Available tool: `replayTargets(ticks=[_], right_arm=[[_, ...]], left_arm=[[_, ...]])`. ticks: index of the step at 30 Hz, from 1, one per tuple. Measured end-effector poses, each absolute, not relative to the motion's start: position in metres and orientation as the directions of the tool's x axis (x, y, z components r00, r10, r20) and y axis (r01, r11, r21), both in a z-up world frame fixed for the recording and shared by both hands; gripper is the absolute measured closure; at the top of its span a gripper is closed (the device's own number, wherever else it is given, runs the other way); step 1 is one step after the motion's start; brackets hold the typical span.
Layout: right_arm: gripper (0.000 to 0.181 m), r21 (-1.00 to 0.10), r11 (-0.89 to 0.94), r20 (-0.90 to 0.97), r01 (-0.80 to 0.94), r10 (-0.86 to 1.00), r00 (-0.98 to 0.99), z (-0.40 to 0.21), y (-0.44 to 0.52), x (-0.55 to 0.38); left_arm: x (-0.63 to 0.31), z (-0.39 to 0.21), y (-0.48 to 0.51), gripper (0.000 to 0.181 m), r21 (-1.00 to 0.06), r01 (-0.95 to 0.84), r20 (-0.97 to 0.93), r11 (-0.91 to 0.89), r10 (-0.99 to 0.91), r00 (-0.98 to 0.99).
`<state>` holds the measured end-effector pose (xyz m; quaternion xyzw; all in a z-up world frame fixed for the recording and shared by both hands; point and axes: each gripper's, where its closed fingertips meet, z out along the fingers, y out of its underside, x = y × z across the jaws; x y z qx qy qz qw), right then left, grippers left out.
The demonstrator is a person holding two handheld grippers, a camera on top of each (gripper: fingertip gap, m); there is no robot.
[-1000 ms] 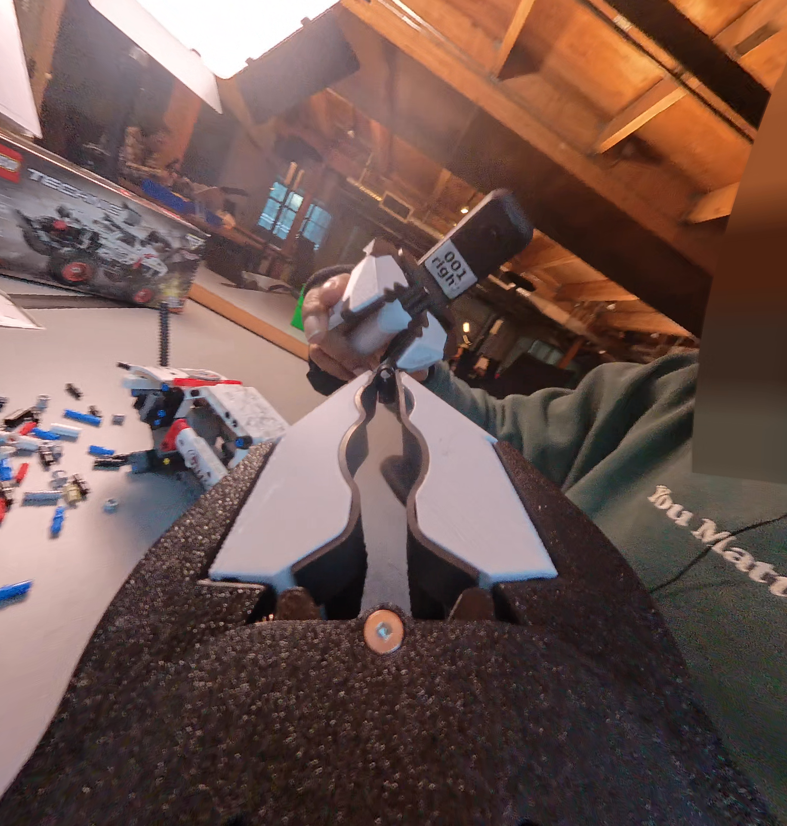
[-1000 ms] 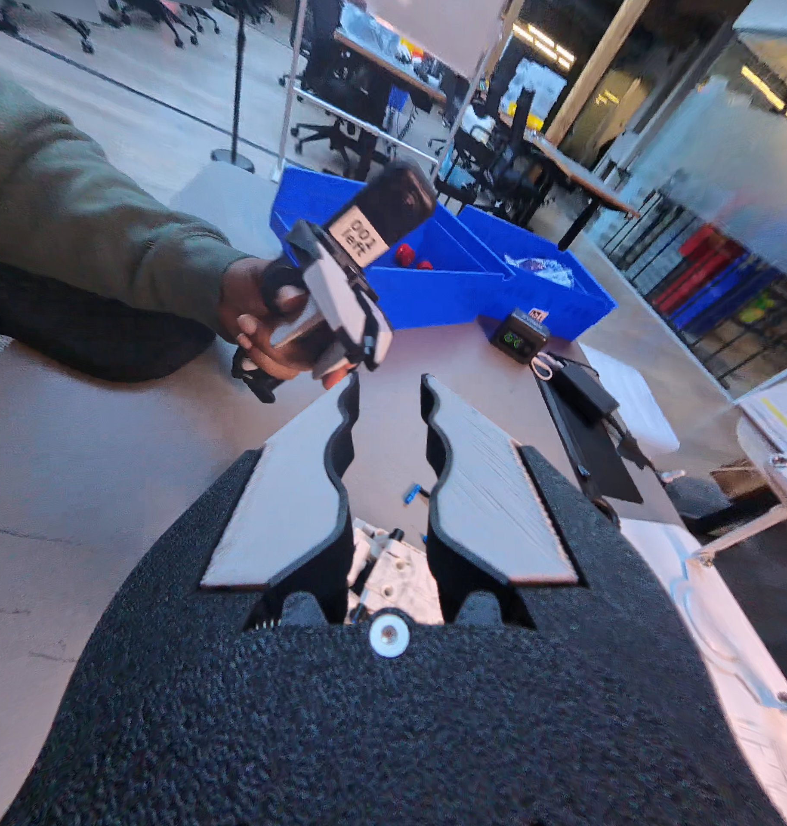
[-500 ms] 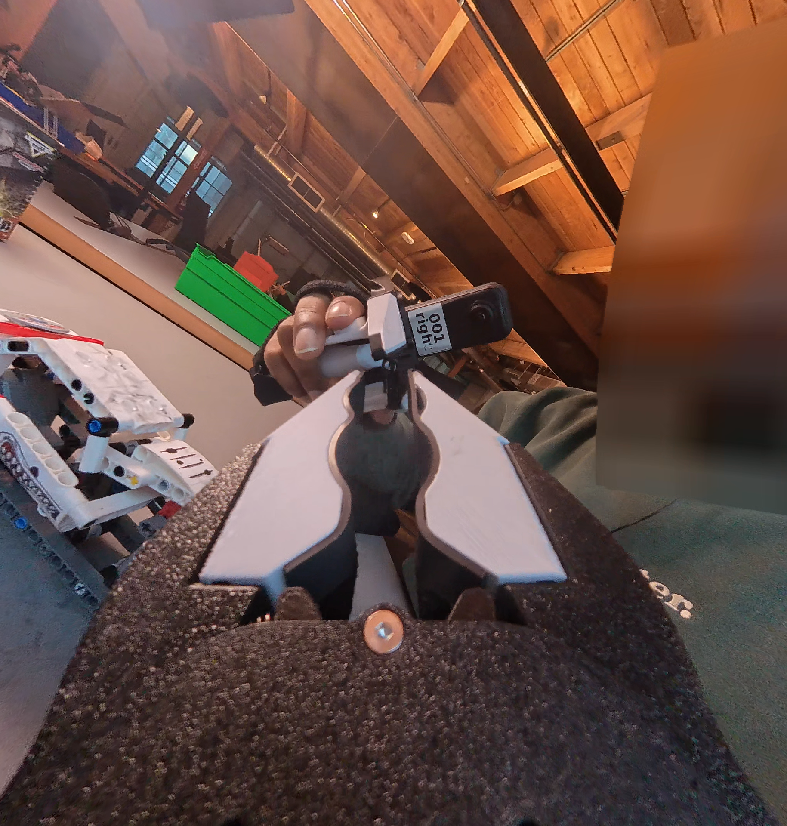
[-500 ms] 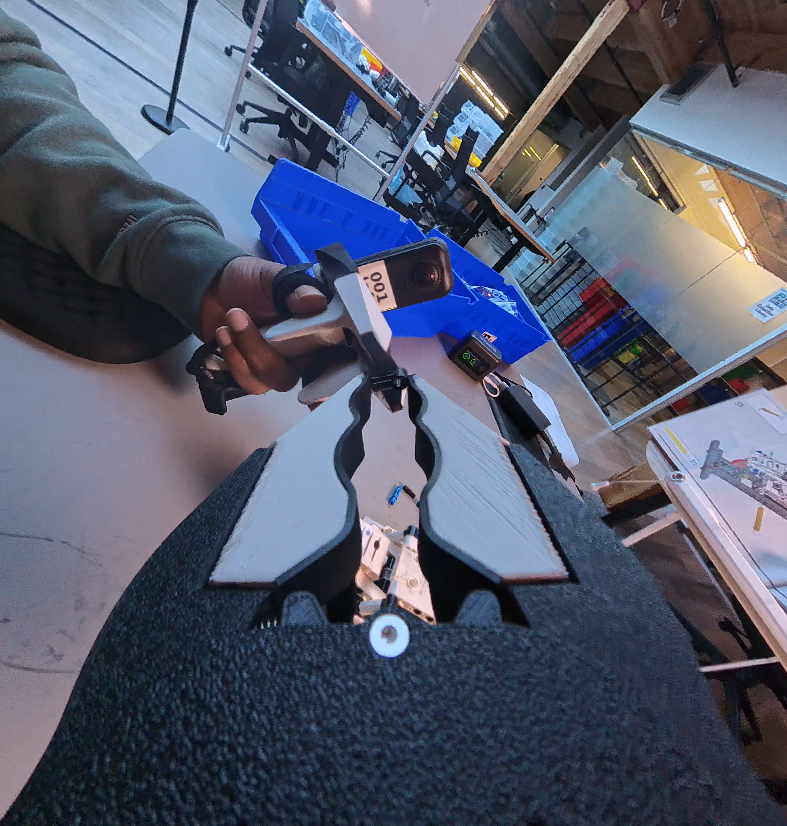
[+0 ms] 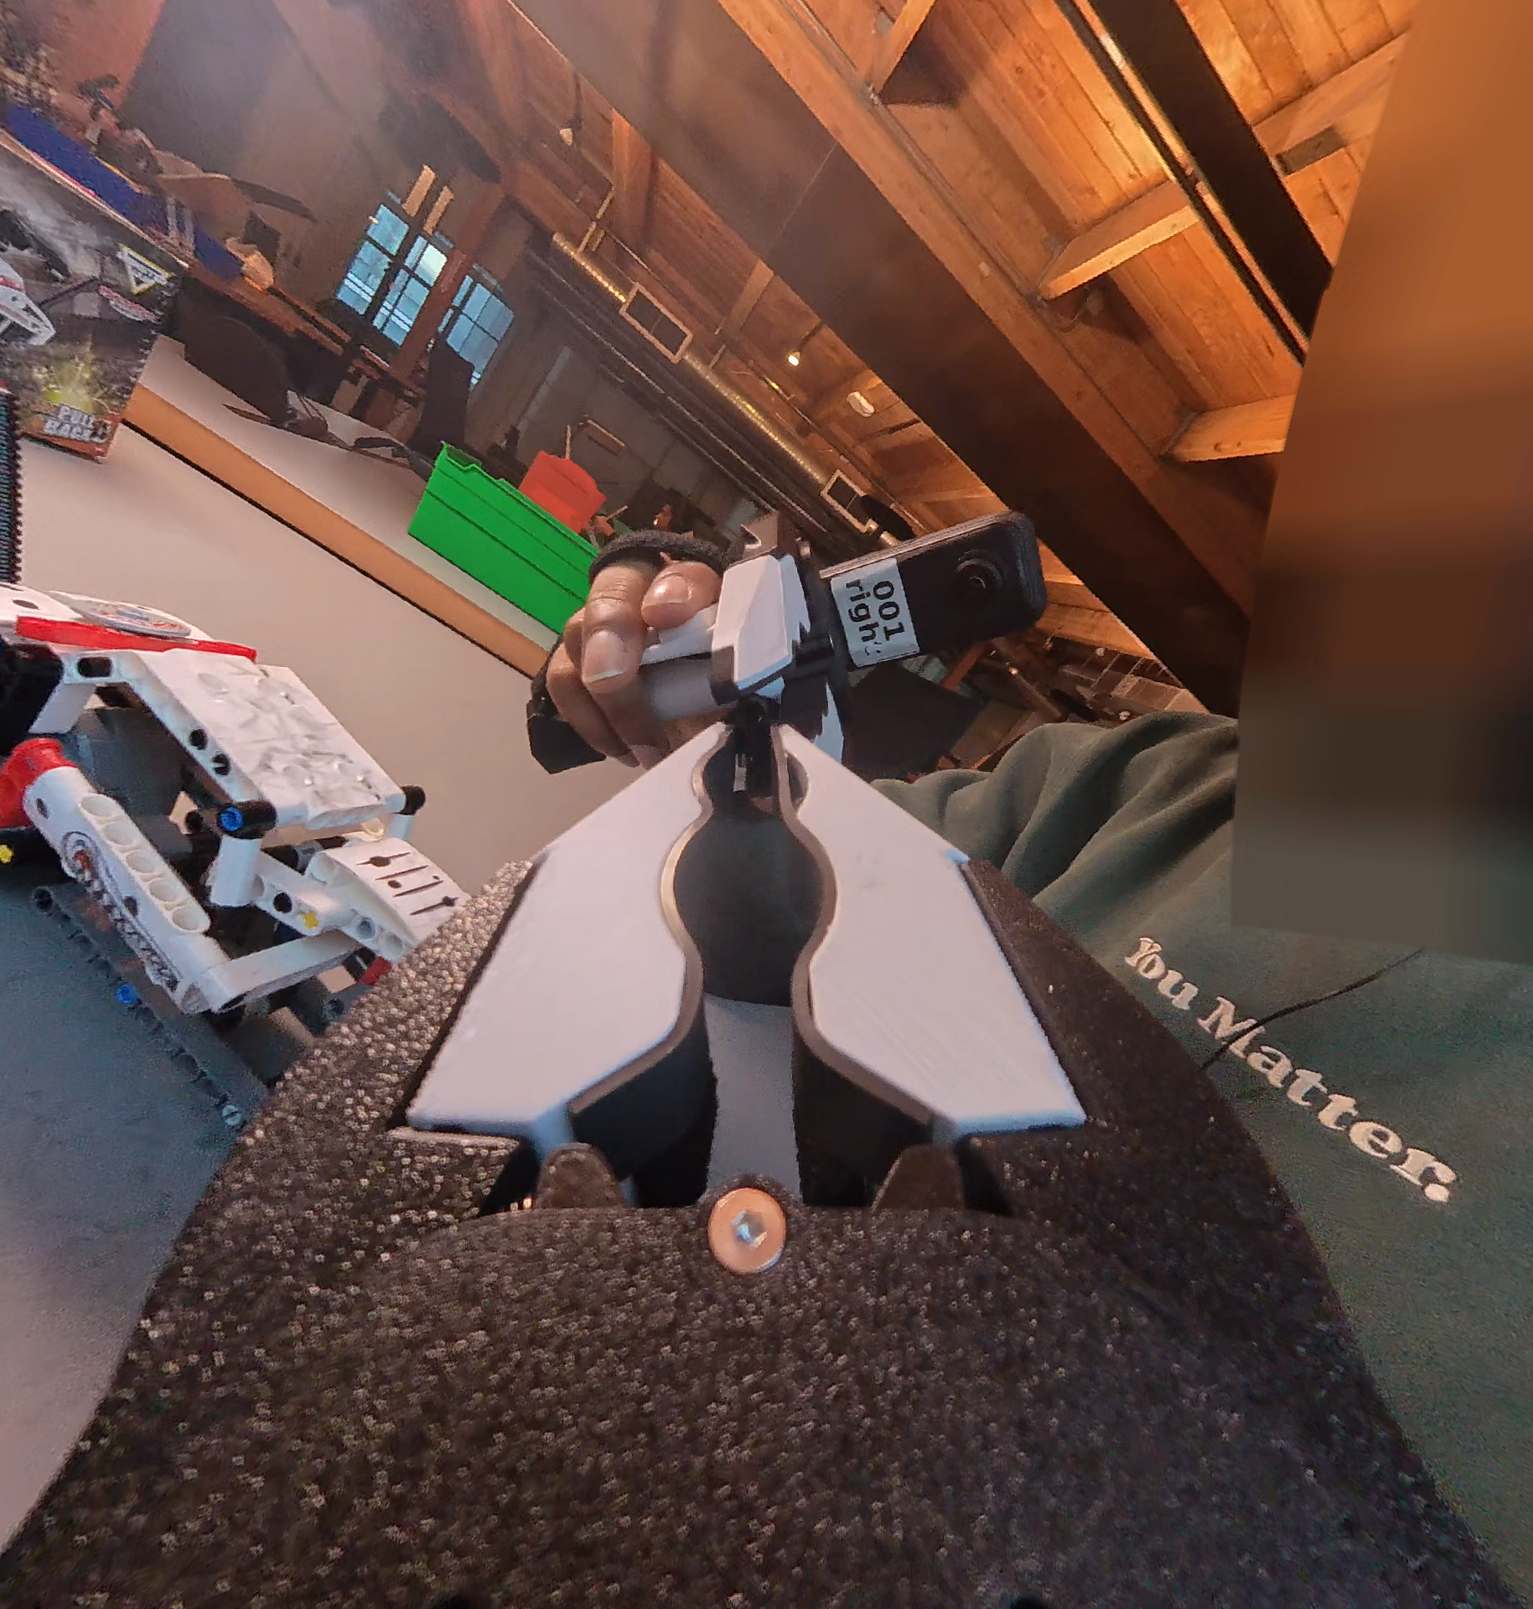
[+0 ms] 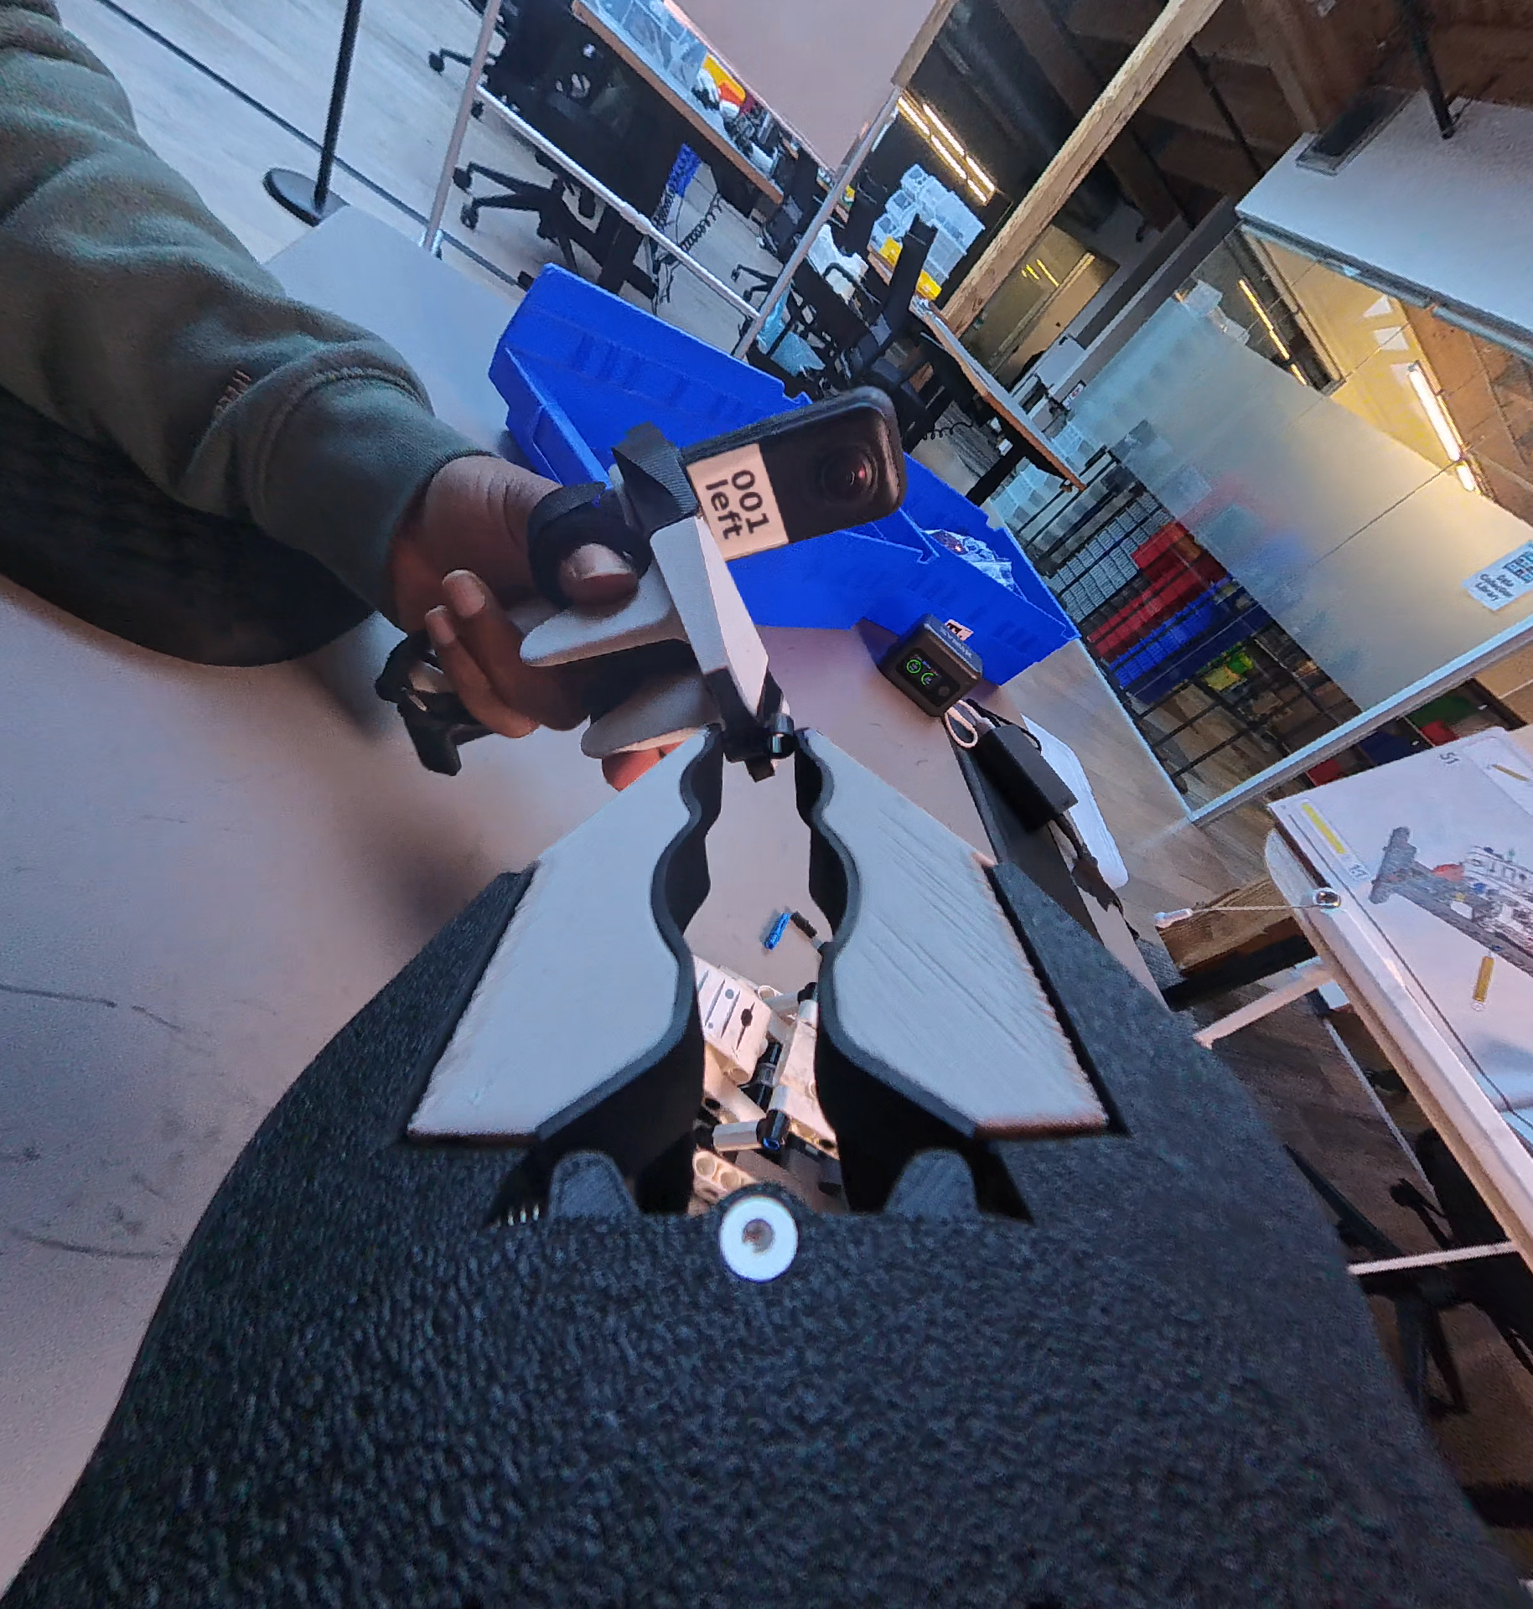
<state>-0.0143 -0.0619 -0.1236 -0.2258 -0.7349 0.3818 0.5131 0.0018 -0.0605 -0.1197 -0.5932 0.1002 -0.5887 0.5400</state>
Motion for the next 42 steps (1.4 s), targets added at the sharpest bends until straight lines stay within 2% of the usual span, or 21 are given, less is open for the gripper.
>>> replayTargets(ticks=[2,4,7,9,11,14,17,19,23,30,32,34,36,38,40,41,42], right_arm=[[0.158,-0.787,0.616,0.580,-0.025,0.727,-0.368,-0.128,-0.056,-0.015],[0.152,-0.786,0.618,0.568,0.022,0.736,-0.369,-0.133,-0.046,-0.012],[0.150,-0.802,0.591,0.541,0.082,0.778,-0.320,-0.132,-0.016,0.000],[0.150,-0.827,0.547,0.507,0.130,0.826,-0.246,-0.133,0.018,0.009],[0.152,-0.864,0.468,0.449,0.184,0.883,-0.138,-0.137,0.062,0.019],[0.155,-0.893,0.343,0.366,0.290,0.930,0.029,-0.161,0.127,0.036],[0.155,-0.885,0.279,0.336,0.373,0.937,0.096,-0.188,0.157,0.047],[0.155,-0.874,0.269,0.333,0.405,0.938,0.096,-0.198,0.160,0.047],[0.155,-0.860,0.268,0.329,0.434,0.942,0.069,-0.210,0.155,0.041],[0.156,-0.851,0.279,0.338,0.445,0.939,0.057,-0.215,0.151,0.039],[0.156,-0.869,0.261,0.305,0.421,0.952,0.040,-0.212,0.145,0.037],[0.152,-0.888,0.237,0.246,0.393,0.969,-0.029,-0.211,0.129,0.034],[0.149,-0.880,0.240,0.209,0.410,0.971,-0.118,-0.218,0.113,0.035],[0.147,-0.850,0.282,0.233,0.444,0.959,-0.163,-0.227,0.106,0.036],[0.145,-0.822,0.305,0.251,0.480,0.952,-0.175,-0.235,0.106,0.036],[0.145,-0.813,0.311,0.256,0.493,0.950,-0.177,-0.238,0.107,0.037],[0.145,-0.805,0.313,0.259,0.505,0.950,-0.177,-0.240,0.108,0.038]], left_arm=[[-0.002,-0.123,-0.056,0.175,-0.790,0.489,0.570,-0.371,-0.739,0.360],[-0.016,-0.134,-0.043,0.175,-0.841,0.427,0.529,-0.333,-0.673,0.516],[-0.066,-0.176,-0.012,0.175,-0.936,0.132,0.268,-0.327,-0.417,0.868],[-0.104,-0.206,0.004,0.174,-0.900,-0.100,0.017,-0.424,-0.265,0.964],[-0.130,-0.231,0.016,0.174,-0.823,-0.220,-0.134,-0.524,-0.197,0.971],[-0.144,-0.260,0.030,0.174,-0.748,-0.239,-0.156,-0.619,-0.186,0.970],[-0.145,-0.270,0.039,0.174,-0.714,-0.270,-0.181,-0.646,-0.202,0.963],[-0.143,-0.269,0.042,0.174,-0.714,-0.264,-0.169,-0.649,-0.205,0.964],[-0.148,-0.264,0.044,0.160,-0.735,-0.234,-0.161,-0.637,-0.170,0.972],[-0.157,-0.251,0.036,0.158,-0.787,-0.179,-0.124,-0.590,-0.133,0.983],[-0.141,-0.247,0.031,0.158,-0.811,-0.164,-0.060,-0.561,-0.199,0.978],[-0.106,-0.237,0.022,0.156,-0.847,-0.100,0.094,-0.523,-0.331,0.939],[-0.063,-0.214,0.005,0.144,-0.871,0.040,0.314,-0.490,-0.491,0.813],[-0.035,-0.193,-0.007,0.117,-0.852,0.157,0.458,-0.499,-0.566,0.685],[-0.022,-0.195,-0.003,0.086,-0.860,0.111,0.417,-0.498,-0.562,0.714],[-0.014,-0.201,-0.001,0.076,-0.864,0.059,0.377,-0.501,-0.564,0.735],[-0.005,-0.206,0.000,0.075,-0.860,0.012,0.351,-0.510,-0.574,0.740]])
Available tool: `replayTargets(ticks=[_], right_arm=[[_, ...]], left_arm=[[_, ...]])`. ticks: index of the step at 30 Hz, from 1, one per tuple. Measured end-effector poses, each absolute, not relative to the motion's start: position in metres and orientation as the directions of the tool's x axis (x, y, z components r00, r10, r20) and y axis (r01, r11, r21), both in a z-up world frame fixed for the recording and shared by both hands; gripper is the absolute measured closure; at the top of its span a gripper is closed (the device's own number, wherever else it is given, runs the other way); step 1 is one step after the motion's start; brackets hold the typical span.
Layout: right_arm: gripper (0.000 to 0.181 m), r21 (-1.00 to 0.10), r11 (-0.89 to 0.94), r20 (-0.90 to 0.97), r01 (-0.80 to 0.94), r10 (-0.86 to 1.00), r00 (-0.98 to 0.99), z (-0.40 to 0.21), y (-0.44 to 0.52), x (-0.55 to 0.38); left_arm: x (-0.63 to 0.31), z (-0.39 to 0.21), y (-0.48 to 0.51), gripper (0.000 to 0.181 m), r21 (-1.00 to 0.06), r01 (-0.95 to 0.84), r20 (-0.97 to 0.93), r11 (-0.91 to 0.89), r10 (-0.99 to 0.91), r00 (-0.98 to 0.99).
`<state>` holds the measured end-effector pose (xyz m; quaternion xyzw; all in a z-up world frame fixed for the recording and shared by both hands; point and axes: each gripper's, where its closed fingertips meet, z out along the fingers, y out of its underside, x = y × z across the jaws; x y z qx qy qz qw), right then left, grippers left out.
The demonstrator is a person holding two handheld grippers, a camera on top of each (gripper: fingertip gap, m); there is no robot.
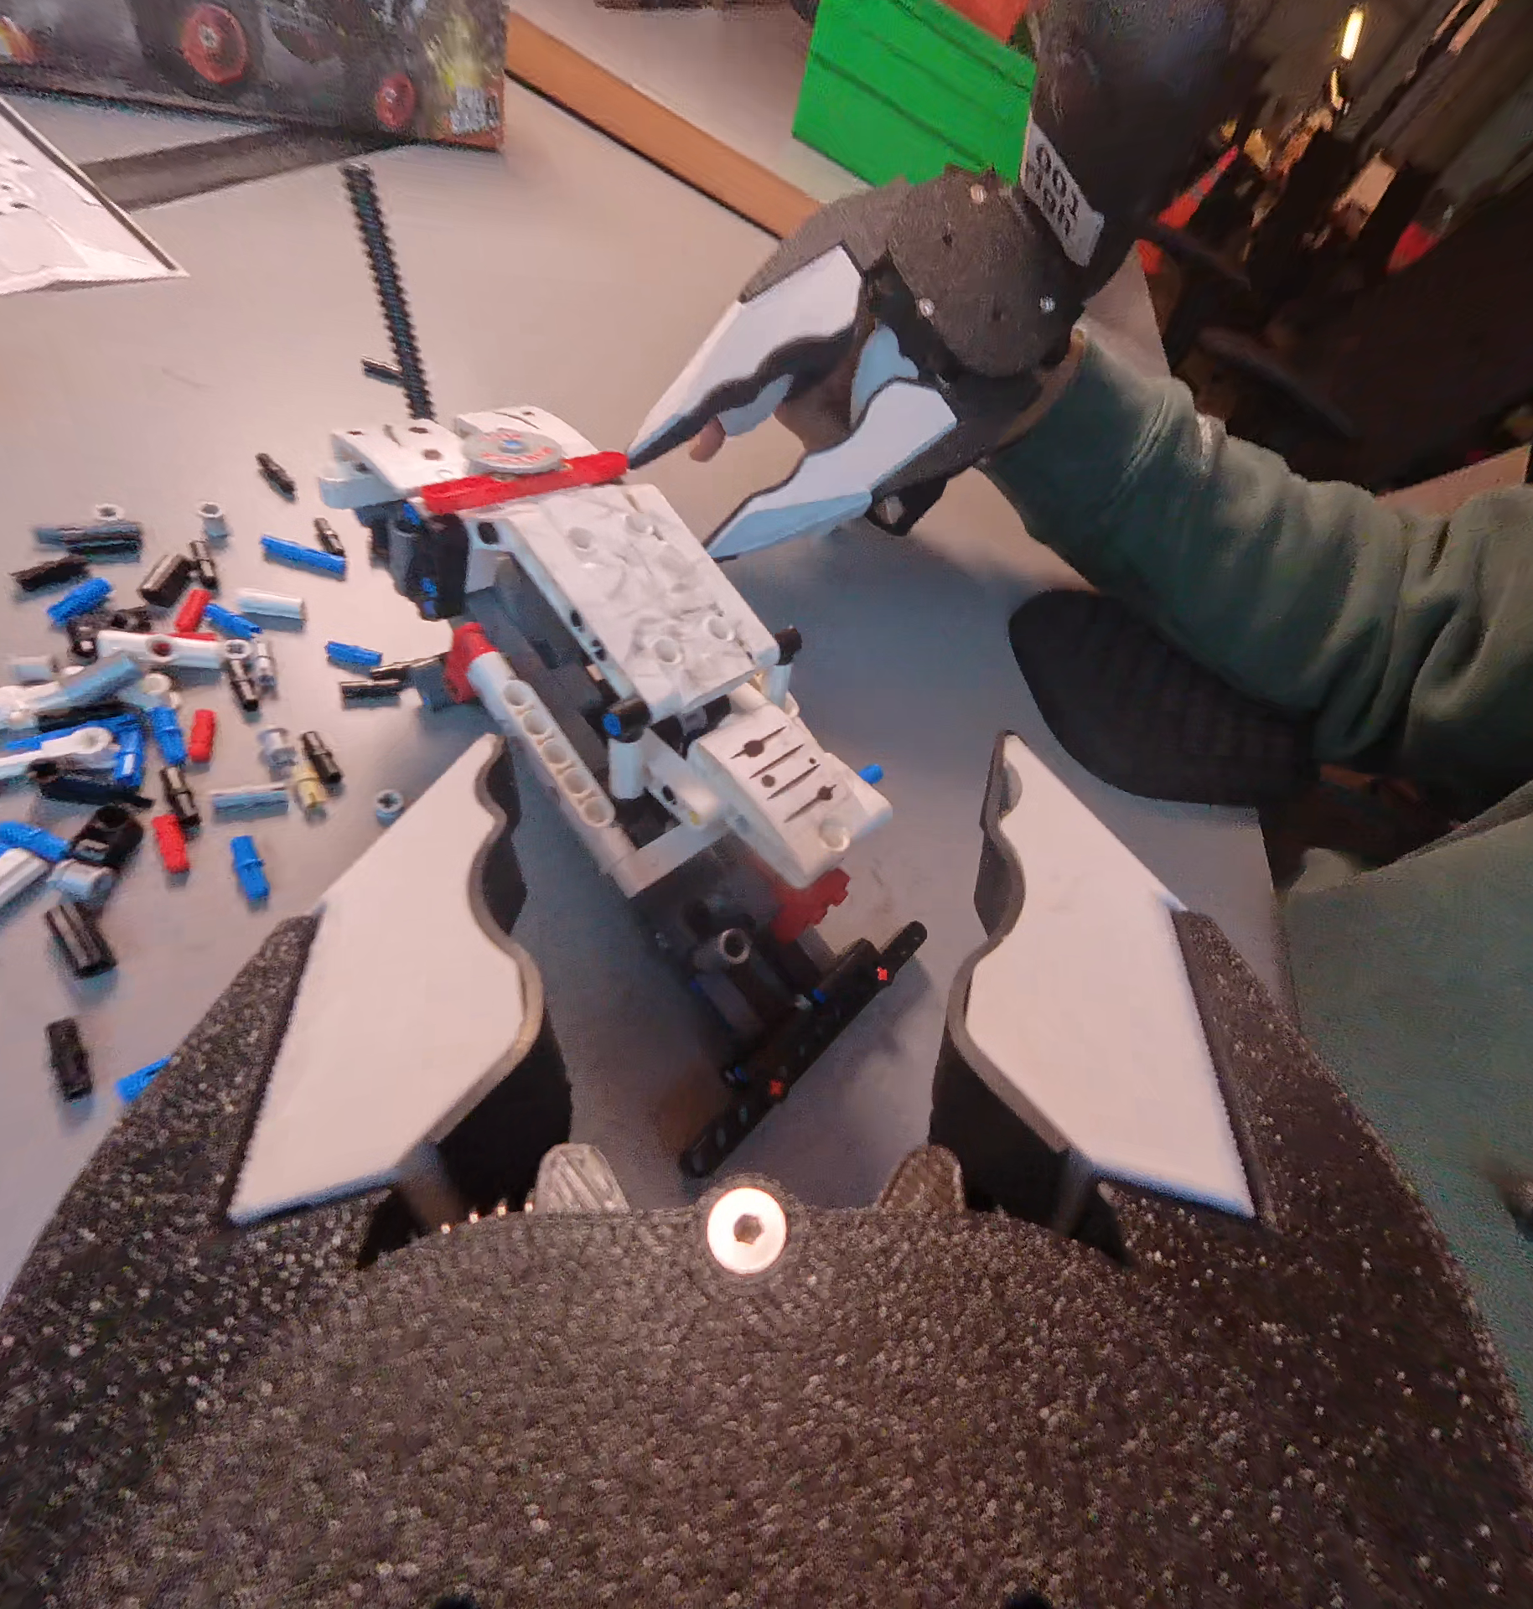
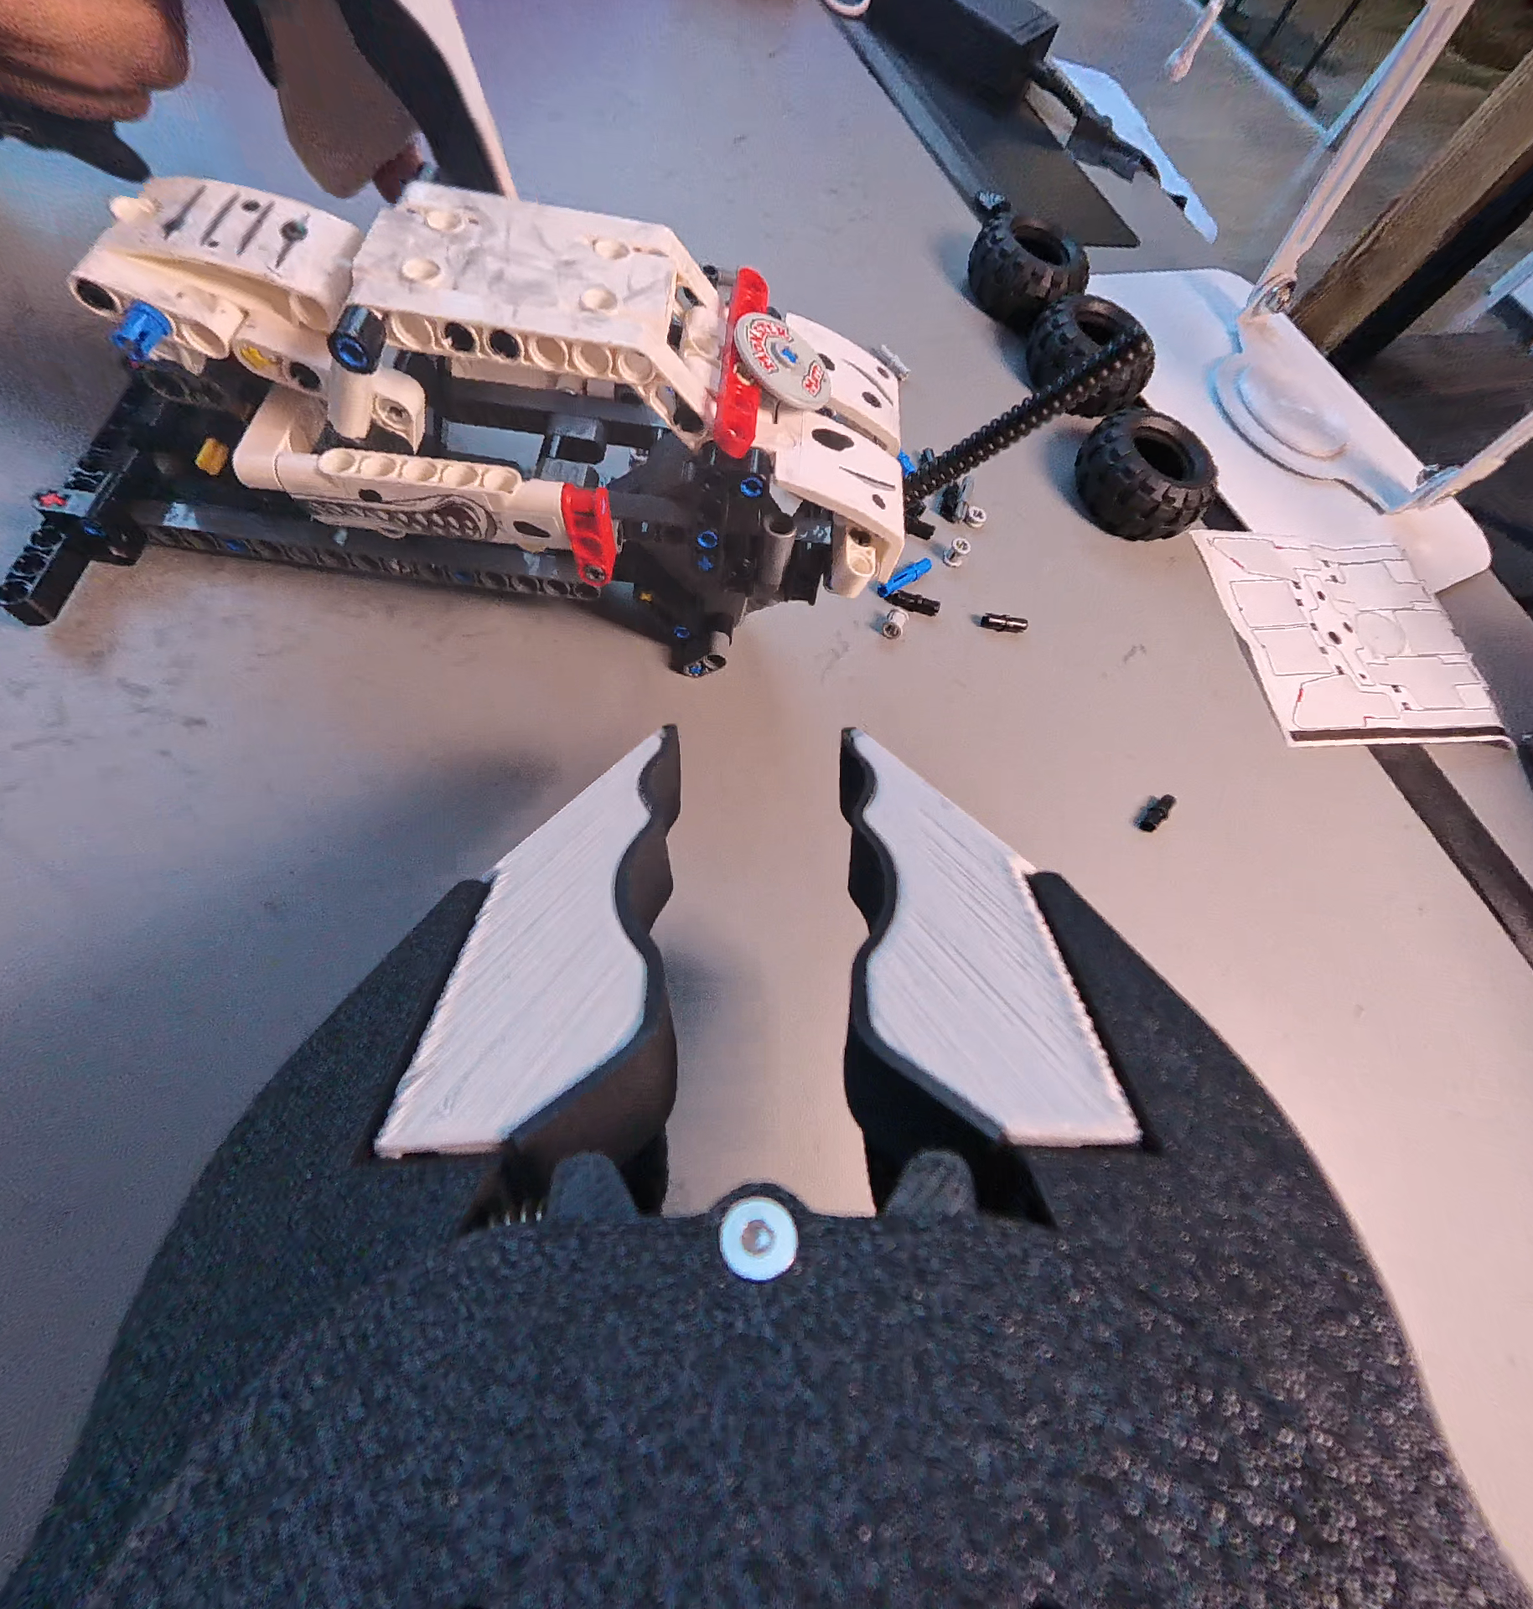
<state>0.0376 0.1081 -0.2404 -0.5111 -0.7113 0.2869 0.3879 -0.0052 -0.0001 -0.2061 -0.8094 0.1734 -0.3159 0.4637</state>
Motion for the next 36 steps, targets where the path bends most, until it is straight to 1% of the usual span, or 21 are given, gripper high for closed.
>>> replayTargets(ticks=[1,2,3,9,14,17,22,25,26,28,29,30,31,32,33,34,36], right_arm=[[0.145,-0.799,0.312,0.262,0.513,0.950,-0.171,-0.242,0.111,0.039],[0.145,-0.795,0.309,0.264,0.522,0.951,-0.161,-0.243,0.115,0.041],[0.146,-0.792,0.304,0.265,0.530,0.953,-0.150,-0.244,0.119,0.045],[0.149,-0.796,0.244,0.259,0.554,0.964,-0.052,-0.241,0.148,0.067],[0.151,-0.781,0.231,0.266,0.580,0.964,-0.026,-0.247,0.156,0.073],[0.152,-0.771,0.241,0.272,0.589,0.962,-0.038,-0.251,0.154,0.073],[0.152,-0.770,0.237,0.271,0.592,0.962,-0.032,-0.252,0.156,0.073],[0.154,-0.774,0.227,0.273,0.591,0.962,-0.011,-0.251,0.161,0.075],[0.154,-0.775,0.223,0.276,0.591,0.961,-0.001,-0.250,0.162,0.075],[0.155,-0.778,0.220,0.279,0.588,0.960,0.010,-0.250,0.165,0.076],[0.155,-0.779,0.219,0.279,0.587,0.960,0.012,-0.250,0.165,0.076],[0.155,-0.780,0.219,0.278,0.587,0.960,0.012,-0.250,0.165,0.075],[0.155,-0.779,0.221,0.279,0.587,0.960,0.010,-0.251,0.164,0.075],[0.156,-0.777,0.224,0.283,0.588,0.959,0.008,-0.251,0.164,0.075],[0.156,-0.775,0.227,0.286,0.590,0.958,0.008,-0.251,0.164,0.074],[0.156,-0.774,0.230,0.292,0.590,0.956,0.009,-0.251,0.164,0.075],[0.157,-0.777,0.236,0.308,0.584,0.951,0.025,-0.247,0.167,0.075]], left_arm=[[0.000,-0.211,0.003,0.078,-0.861,-0.029,0.313,-0.508,-0.573,0.758],[0.000,-0.217,0.006,0.098,-0.866,-0.092,0.240,-0.491,-0.571,0.786],[0.003,-0.218,0.006,0.105,-0.872,-0.142,0.190,-0.468,-0.592,0.783],[0.027,-0.213,-0.018,0.122,-0.882,-0.223,0.202,-0.415,-0.761,0.617],[0.021,-0.212,-0.019,0.125,-0.892,-0.203,0.233,-0.403,-0.797,0.558],[0.013,-0.210,-0.016,0.137,-0.900,-0.165,0.249,-0.405,-0.784,0.568],[0.003,-0.205,-0.012,0.137,-0.916,-0.153,0.202,-0.370,-0.758,0.621],[0.002,-0.195,-0.017,0.133,-0.928,-0.103,0.227,-0.359,-0.762,0.607],[0.004,-0.194,-0.020,0.128,-0.927,-0.099,0.235,-0.361,-0.767,0.597],[0.009,-0.199,-0.025,0.106,-0.917,-0.140,0.223,-0.373,-0.772,0.595],[0.013,-0.204,-0.026,0.102,-0.910,-0.176,0.203,-0.375,-0.774,0.600],[0.016,-0.210,-0.026,0.101,-0.903,-0.214,0.176,-0.373,-0.775,0.607],[0.018,-0.216,-0.025,0.105,-0.894,-0.248,0.153,-0.374,-0.773,0.616],[0.018,-0.220,-0.023,0.115,-0.886,-0.268,0.136,-0.377,-0.766,0.628],[0.019,-0.221,-0.023,0.119,-0.887,-0.269,0.136,-0.376,-0.769,0.625],[0.019,-0.220,-0.023,0.127,-0.889,-0.260,0.145,-0.376,-0.772,0.619],[0.012,-0.219,-0.018,0.129,-0.896,-0.250,0.130,-0.367,-0.756,0.642]])
